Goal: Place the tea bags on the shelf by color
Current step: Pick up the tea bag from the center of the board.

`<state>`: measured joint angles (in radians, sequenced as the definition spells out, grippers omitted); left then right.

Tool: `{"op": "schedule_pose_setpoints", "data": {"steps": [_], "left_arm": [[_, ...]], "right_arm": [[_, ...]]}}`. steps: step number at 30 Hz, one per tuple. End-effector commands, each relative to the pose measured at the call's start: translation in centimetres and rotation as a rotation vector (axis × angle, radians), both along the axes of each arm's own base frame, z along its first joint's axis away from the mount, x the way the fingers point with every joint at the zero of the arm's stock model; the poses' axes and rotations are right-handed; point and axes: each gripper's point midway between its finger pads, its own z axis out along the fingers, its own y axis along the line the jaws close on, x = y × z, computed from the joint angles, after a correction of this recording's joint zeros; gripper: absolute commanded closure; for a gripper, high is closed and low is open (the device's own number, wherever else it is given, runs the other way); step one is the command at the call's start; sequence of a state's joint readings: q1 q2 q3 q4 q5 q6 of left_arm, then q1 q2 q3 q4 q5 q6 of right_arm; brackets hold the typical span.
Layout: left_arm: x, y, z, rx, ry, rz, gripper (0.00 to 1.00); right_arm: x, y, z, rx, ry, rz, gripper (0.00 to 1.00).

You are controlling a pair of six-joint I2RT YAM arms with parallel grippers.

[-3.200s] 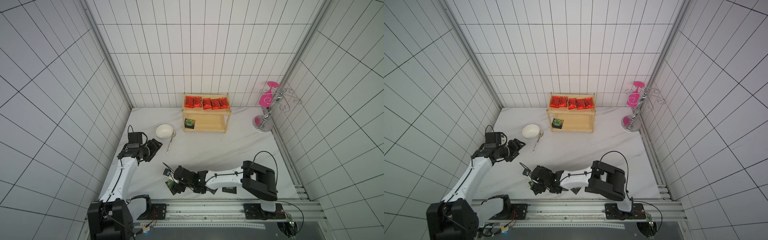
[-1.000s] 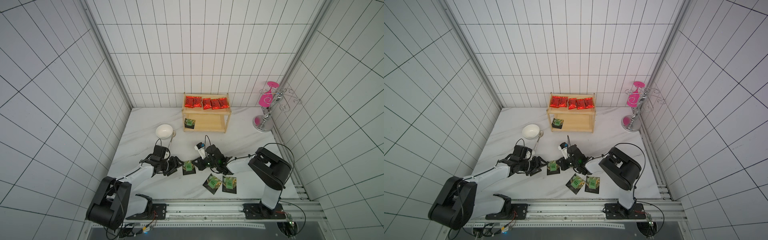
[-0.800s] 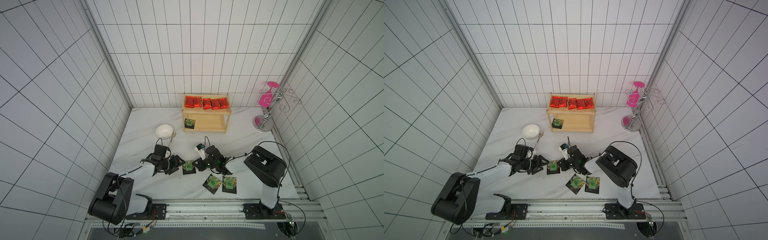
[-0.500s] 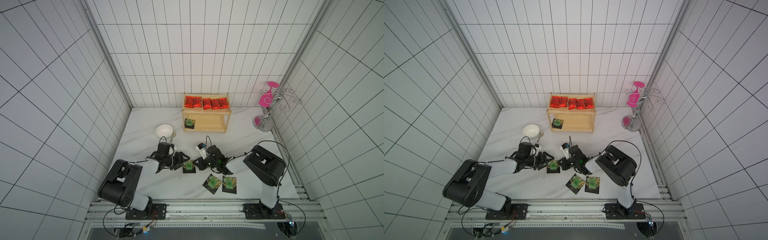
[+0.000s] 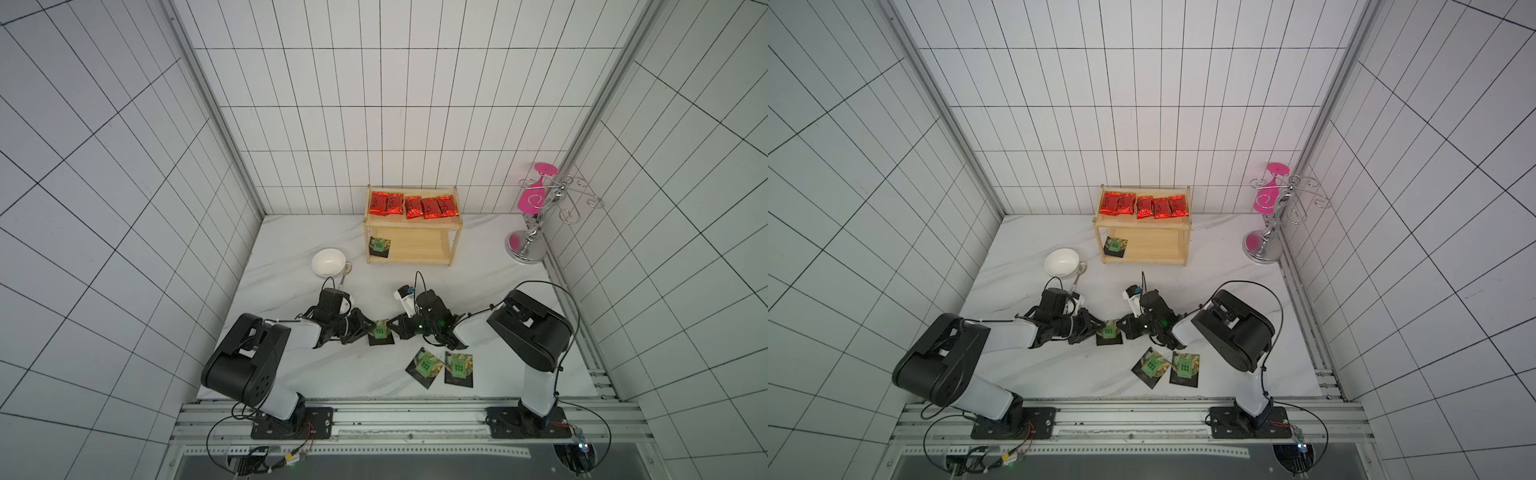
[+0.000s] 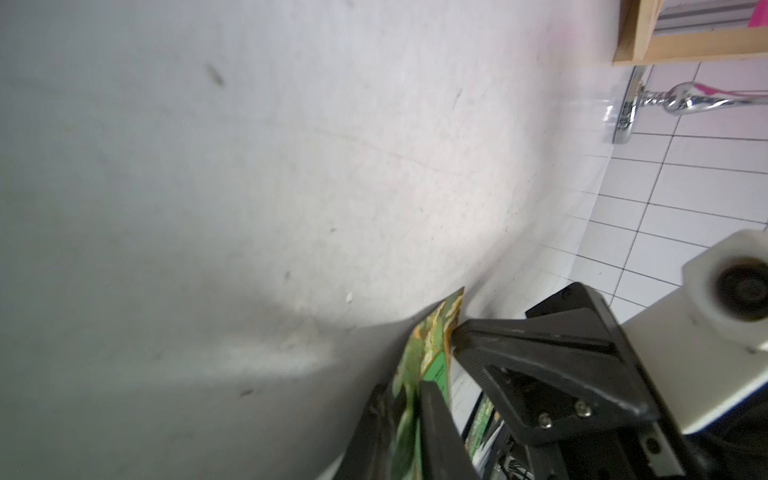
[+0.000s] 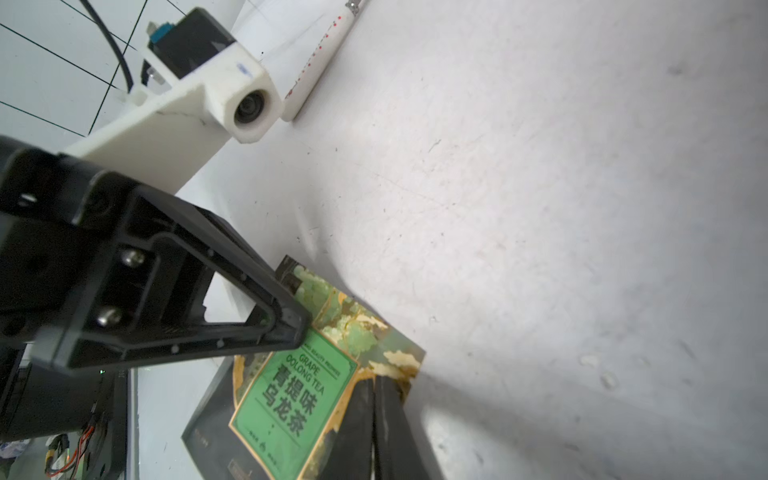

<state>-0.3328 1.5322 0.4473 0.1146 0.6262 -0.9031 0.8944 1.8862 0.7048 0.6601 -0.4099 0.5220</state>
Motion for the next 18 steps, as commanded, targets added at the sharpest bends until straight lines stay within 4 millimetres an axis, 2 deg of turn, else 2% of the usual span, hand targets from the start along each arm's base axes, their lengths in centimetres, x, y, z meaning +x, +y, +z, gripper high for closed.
{"op": "schedule_pose_setpoints", "data": {"steps": [1,4,6,8,12,16,18], "left_arm": [[-2.0,1.4,-2.2,0.081,0.106,0.027,0.93],[-0.6,0.3,-0.1,0.004,0.052,0.034,1.0],[0.6,-0.3,1.4,-0.04,0.015,0.046,1.0],[1.8,-0.7,3.3,-0.095,-0.026,0.064,1.0],[4.4,-1.0,7.6,-0.183,-0.123,0.128,1.0],[6.5,-1.6,12.2,-0.257,-0.225,0.159,1.0],[7.2,-1.8,13.7,-0.281,-0.256,0.166,1.0]], "right_arm": [[0.9,-1.6,1.3,-0.023,0.049,-0.08,0.88],[1.9,-2.3,4.0,-0.013,0.079,-0.175,0.87],[2.6,-3.3,5.3,-0.016,0.131,-0.263,0.81],[3.0,-4.3,6.9,0.033,0.195,-0.348,0.73],[2.8,-5.5,9.7,0.215,0.329,-0.478,0.65],[2.5,-5.4,11.7,0.39,0.452,-0.518,0.53],[2.4,-4.7,12.6,0.477,0.511,-0.503,0.5]]}}
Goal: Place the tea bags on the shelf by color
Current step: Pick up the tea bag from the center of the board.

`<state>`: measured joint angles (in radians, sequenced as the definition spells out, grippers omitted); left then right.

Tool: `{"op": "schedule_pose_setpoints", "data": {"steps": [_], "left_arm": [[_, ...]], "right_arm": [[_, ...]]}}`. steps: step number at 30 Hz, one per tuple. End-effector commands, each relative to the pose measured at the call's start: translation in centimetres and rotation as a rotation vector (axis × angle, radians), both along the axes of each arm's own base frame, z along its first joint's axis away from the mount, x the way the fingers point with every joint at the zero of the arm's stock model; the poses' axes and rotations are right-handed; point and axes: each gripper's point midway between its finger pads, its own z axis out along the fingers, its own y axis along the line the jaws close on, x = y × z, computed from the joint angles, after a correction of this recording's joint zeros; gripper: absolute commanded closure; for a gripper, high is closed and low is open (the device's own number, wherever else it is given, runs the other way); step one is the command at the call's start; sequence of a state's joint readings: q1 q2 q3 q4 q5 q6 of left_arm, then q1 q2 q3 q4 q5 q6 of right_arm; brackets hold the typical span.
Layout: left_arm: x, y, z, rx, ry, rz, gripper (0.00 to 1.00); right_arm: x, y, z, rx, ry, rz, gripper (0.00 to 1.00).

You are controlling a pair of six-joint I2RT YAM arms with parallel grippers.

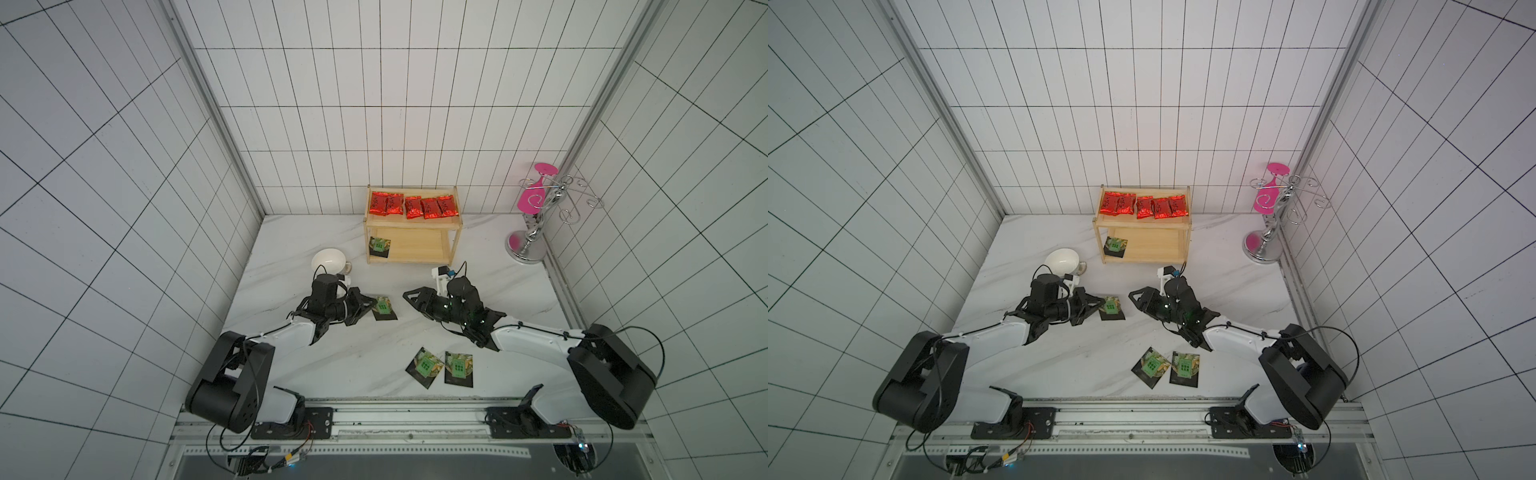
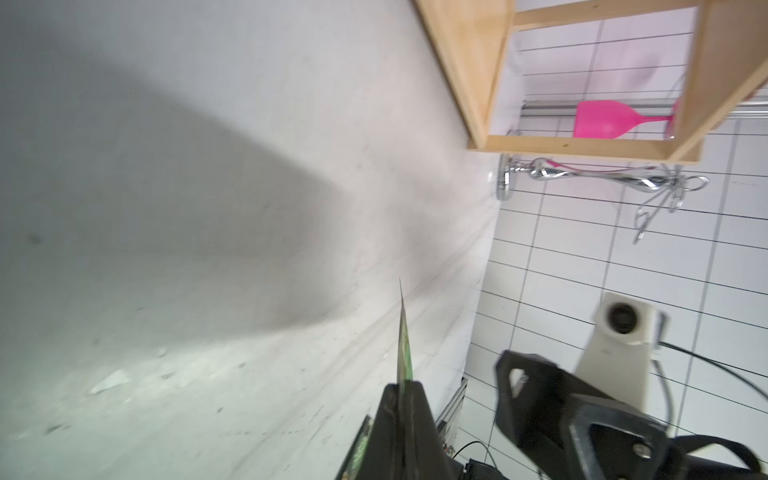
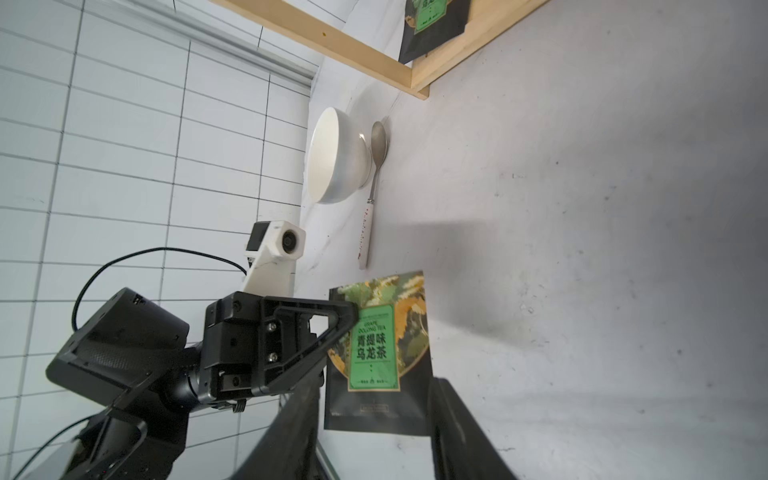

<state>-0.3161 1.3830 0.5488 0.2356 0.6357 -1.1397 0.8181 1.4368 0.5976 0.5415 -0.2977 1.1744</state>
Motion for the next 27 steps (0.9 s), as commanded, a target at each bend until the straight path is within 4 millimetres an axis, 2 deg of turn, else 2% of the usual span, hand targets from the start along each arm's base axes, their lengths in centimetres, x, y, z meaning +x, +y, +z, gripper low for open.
{"op": "schedule_pose_setpoints", "data": {"steps": [1,5,8,12,15,20,27], "left_arm": [[2.0,-0.7,4.1,-0.074,-0.101,0.026,1.0],[2.6,-1.2,4.7,-0.087,-0.126,0.019,1.0],[3.2,-1.4,5.3,-0.112,-0.148,0.022,1.0],[3.9,-1.8,5.6,-0.122,-0.162,0.017,1.0],[4.1,-2.1,5.3,-0.121,-0.159,0.015,1.0],[4.4,-2.3,4.7,-0.12,-0.148,0.015,1.0],[4.2,-2.7,4.5,-0.116,-0.145,0.008,1.0]], "right_arm": [[0.0,0.7,1.5,0.219,0.13,-0.042,0.48],[0.4,1.8,2.5,0.409,0.171,-0.028,0.39],[0.8,2.2,2.6,0.501,0.193,-0.036,0.38],[1.3,2.5,2.7,0.553,0.188,-0.042,0.43],[1.6,2.6,3.1,0.565,0.176,-0.046,0.53],[1.8,2.7,3.6,0.582,0.161,-0.044,0.75],[1.7,2.5,3.4,0.578,0.155,-0.052,0.95]]}}
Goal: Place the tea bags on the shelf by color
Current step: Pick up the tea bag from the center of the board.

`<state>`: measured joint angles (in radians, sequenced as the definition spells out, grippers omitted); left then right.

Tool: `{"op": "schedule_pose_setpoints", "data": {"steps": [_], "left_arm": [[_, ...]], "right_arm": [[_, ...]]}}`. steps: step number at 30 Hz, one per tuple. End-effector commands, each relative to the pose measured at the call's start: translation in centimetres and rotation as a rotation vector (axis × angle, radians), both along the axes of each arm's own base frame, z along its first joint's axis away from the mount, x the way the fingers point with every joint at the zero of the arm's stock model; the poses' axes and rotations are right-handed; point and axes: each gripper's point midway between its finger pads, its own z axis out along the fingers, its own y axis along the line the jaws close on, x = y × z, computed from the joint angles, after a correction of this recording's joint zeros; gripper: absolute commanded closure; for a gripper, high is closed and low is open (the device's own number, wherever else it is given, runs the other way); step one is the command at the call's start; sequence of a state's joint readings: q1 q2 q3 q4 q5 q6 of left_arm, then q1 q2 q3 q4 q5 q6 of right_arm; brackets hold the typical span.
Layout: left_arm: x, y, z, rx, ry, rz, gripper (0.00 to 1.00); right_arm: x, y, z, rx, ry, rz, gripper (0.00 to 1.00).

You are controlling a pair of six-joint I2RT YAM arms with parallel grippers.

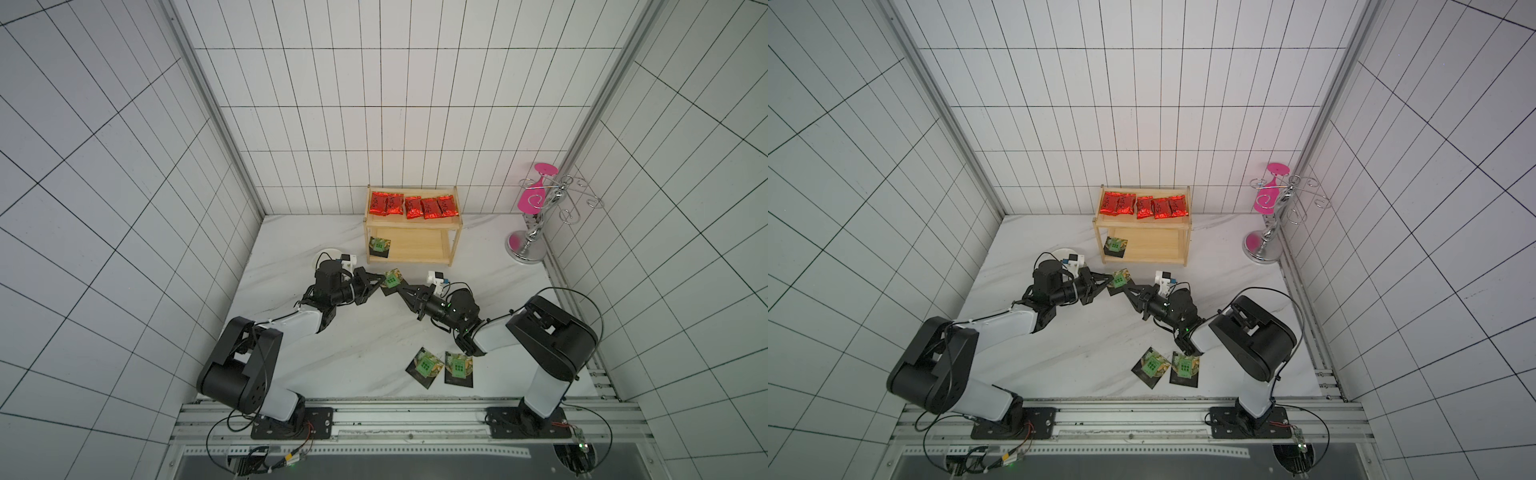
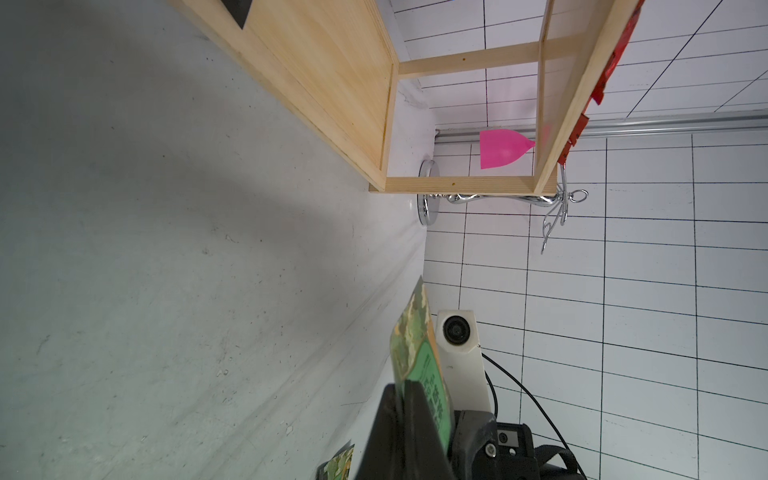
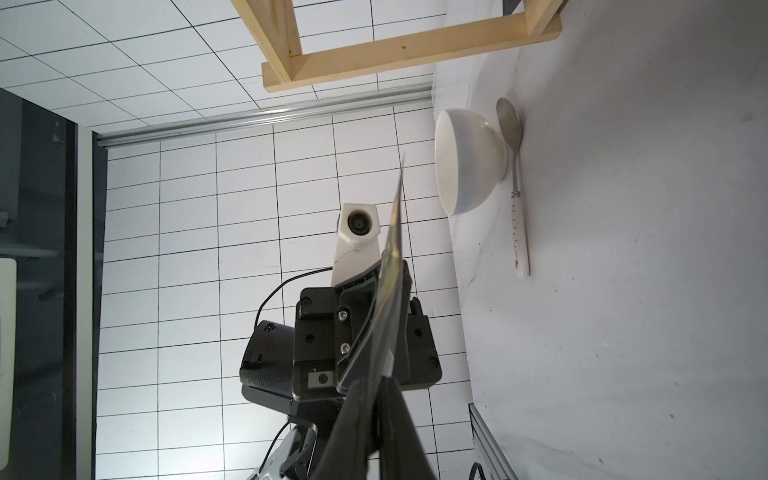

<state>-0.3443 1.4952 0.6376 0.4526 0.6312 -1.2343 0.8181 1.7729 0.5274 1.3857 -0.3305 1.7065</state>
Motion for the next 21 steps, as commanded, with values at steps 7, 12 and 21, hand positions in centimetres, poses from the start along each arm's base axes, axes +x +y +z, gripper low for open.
{"op": "schedule_pose_setpoints", "data": {"steps": [7,12,21], "left_arm": [[0.3,0.1,1.8,0.019,-0.061,0.01,0.96],[0.2,1.5,2.4,0.073,-0.073,0.026,0.57],[1.1,3.9,2.7,0.095,-0.049,0.059,0.37]], "right_arm": [[0.2,-0.2,-0.6,-0.03,-0.019,-0.016,1.0],[1.1,-0.4,-2.0,-0.092,-0.033,-0.033,1.0],[4.4,-0.9,-3.1,-0.151,-0.098,-0.078,1.0]]}}
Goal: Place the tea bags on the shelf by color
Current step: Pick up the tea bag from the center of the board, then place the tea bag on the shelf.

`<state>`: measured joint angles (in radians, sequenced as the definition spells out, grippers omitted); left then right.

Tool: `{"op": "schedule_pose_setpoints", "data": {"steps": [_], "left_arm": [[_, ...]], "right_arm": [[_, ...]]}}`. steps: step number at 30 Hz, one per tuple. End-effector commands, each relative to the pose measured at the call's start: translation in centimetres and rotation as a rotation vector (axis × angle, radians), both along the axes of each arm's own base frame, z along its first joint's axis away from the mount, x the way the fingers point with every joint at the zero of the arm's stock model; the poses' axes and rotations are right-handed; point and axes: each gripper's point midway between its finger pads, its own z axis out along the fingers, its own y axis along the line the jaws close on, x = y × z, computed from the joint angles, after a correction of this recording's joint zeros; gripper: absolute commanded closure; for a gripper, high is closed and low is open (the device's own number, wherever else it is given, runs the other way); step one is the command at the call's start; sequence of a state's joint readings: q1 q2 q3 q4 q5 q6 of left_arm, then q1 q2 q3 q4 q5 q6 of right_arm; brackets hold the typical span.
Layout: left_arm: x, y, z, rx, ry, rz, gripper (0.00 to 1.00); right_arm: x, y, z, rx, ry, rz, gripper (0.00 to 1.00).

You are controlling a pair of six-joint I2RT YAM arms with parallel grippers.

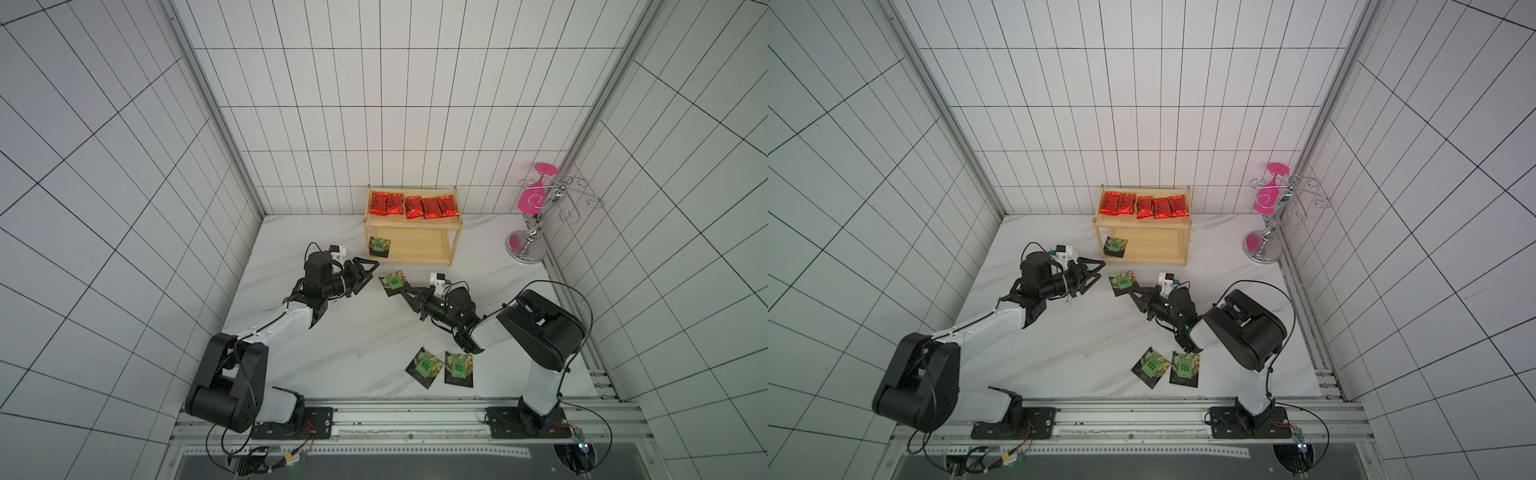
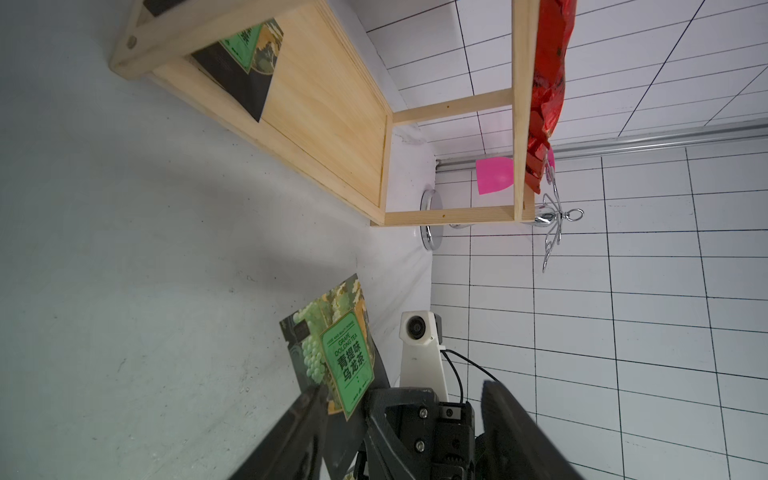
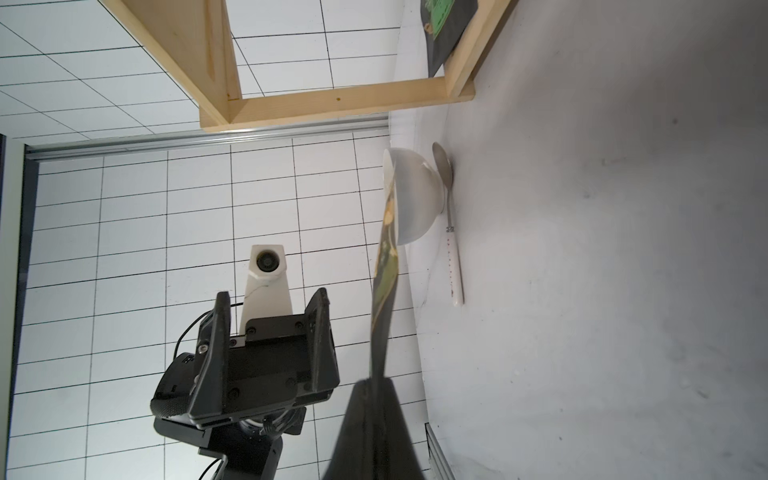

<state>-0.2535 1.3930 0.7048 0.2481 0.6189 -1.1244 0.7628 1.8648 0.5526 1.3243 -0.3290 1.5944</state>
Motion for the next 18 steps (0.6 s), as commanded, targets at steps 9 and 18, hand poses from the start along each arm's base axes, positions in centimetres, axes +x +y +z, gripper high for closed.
{"op": "schedule_pose_setpoints", "data": {"steps": [9,18], "left_arm": [[-2.1,3.0,0.7,0.107,0.021,0.024,0.37],[-2.5,4.4,-0.1,0.139,0.057,0.016,0.37]], "right_arm": [[7.9,-1.4,0.3,-0.236,-0.263,-0.134,1.0],[13.2,-1.3,-2.4,-0.343,-0.235,-0.226,1.0]]}}
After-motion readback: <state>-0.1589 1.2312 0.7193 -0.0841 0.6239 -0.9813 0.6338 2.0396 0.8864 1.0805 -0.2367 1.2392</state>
